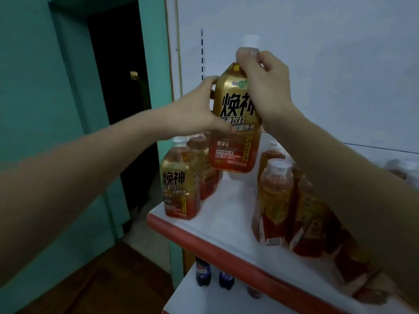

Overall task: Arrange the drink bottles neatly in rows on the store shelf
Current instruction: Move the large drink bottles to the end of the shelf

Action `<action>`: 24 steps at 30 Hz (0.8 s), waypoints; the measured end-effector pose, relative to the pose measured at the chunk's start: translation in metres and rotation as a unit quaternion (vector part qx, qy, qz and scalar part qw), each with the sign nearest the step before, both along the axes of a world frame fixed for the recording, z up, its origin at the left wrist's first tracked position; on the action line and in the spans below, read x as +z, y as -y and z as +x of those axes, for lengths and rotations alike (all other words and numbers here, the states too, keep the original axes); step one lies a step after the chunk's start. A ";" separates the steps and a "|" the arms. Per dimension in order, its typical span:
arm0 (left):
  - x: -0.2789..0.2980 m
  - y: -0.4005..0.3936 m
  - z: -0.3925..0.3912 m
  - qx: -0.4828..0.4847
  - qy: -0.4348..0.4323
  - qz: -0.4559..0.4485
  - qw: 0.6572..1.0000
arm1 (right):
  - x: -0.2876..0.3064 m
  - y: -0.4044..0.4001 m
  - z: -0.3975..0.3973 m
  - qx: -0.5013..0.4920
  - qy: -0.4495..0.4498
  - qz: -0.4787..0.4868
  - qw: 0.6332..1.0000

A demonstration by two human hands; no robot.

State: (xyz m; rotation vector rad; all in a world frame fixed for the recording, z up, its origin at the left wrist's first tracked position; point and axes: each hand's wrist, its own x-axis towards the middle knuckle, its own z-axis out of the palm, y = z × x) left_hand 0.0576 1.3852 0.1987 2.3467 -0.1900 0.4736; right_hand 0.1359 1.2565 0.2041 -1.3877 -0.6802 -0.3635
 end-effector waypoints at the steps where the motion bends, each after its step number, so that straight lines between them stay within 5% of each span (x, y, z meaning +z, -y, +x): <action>1: 0.006 -0.007 0.015 -0.007 -0.008 0.010 1.000 | 0.000 -0.005 0.011 -0.005 -0.004 -0.009 1.000; 7: 0.014 -0.051 0.095 -0.080 -0.077 0.031 0.993 | -0.010 -0.025 0.061 -0.084 -0.027 -0.106 0.990; 11: 0.015 -0.072 0.142 -0.121 -0.087 0.131 0.980 | -0.013 -0.034 0.088 -0.125 -0.023 -0.168 0.978; 19: -0.014 -0.075 0.213 -0.206 -0.104 0.362 0.903 | -0.031 -0.033 0.123 -0.197 -0.042 -0.390 0.899; 24: -0.030 -0.070 0.240 -0.239 -0.145 0.390 0.877 | -0.048 -0.045 0.135 -0.221 -0.053 -0.472 0.852</action>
